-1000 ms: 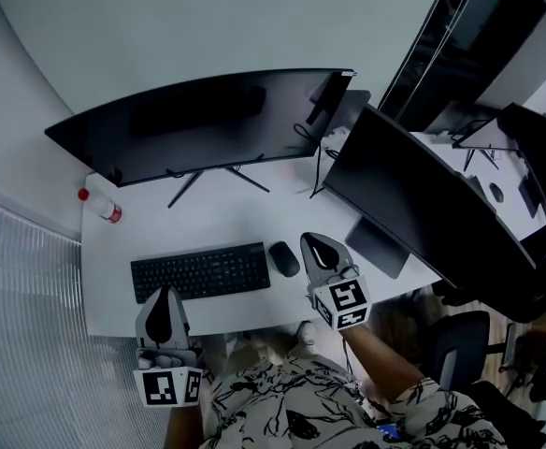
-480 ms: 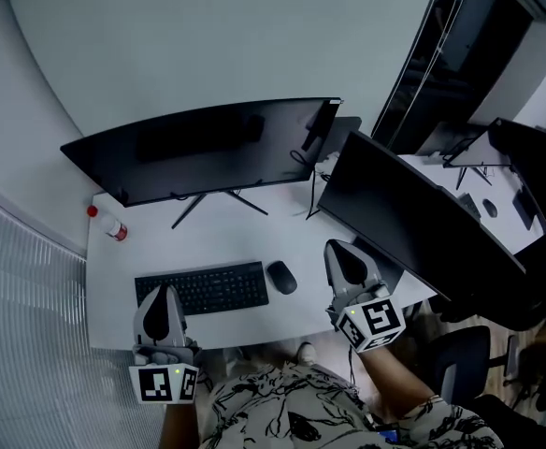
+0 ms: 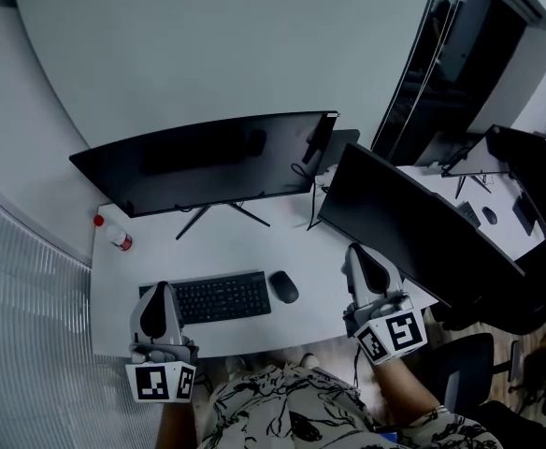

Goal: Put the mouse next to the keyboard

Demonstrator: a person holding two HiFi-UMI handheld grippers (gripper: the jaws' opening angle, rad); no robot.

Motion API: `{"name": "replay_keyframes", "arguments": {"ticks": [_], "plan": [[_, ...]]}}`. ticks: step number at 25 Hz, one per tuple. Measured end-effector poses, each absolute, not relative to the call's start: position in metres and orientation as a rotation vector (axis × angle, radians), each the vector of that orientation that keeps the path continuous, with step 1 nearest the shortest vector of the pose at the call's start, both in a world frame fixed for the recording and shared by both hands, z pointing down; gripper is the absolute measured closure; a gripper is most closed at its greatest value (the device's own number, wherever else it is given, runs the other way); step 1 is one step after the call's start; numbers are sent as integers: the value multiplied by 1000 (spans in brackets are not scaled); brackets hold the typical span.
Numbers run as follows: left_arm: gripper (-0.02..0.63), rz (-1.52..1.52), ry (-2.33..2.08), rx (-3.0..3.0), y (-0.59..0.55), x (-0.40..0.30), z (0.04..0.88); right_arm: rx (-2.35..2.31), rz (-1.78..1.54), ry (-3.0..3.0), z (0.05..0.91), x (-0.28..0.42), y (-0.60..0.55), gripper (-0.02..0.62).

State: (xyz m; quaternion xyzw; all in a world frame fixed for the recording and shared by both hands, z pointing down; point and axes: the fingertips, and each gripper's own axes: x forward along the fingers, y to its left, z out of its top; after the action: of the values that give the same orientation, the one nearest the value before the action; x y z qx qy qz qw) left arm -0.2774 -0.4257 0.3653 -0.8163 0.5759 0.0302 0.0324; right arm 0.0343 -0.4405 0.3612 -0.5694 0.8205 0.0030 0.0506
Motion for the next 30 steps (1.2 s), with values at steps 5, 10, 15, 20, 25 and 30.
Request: {"name": "replay_keyframes", "arguments": {"ticks": [5, 10, 15, 20, 25, 30], "plan": [[607, 95, 1807, -2462, -425, -295, 360, -1780, 44, 2470, 360, 52, -435, 589], [607, 78, 1848, -2418, -424, -313, 357, -1846, 62, 2437, 360, 72, -433, 589], [607, 62, 1878, -2388, -421, -325, 357, -1882, 78, 2403, 360, 87, -432, 589], [607, 60, 1905, -2365, -419, -335, 359, -1889, 104, 2394, 359, 91, -430, 589], [607, 62, 1916, -2363, -417, -339, 359, -1895, 119, 2389, 356, 88, -430, 589], [607, 69, 1913, -2365, -417, -338, 360, -1887, 119, 2401, 357, 83, -429, 589]]}}
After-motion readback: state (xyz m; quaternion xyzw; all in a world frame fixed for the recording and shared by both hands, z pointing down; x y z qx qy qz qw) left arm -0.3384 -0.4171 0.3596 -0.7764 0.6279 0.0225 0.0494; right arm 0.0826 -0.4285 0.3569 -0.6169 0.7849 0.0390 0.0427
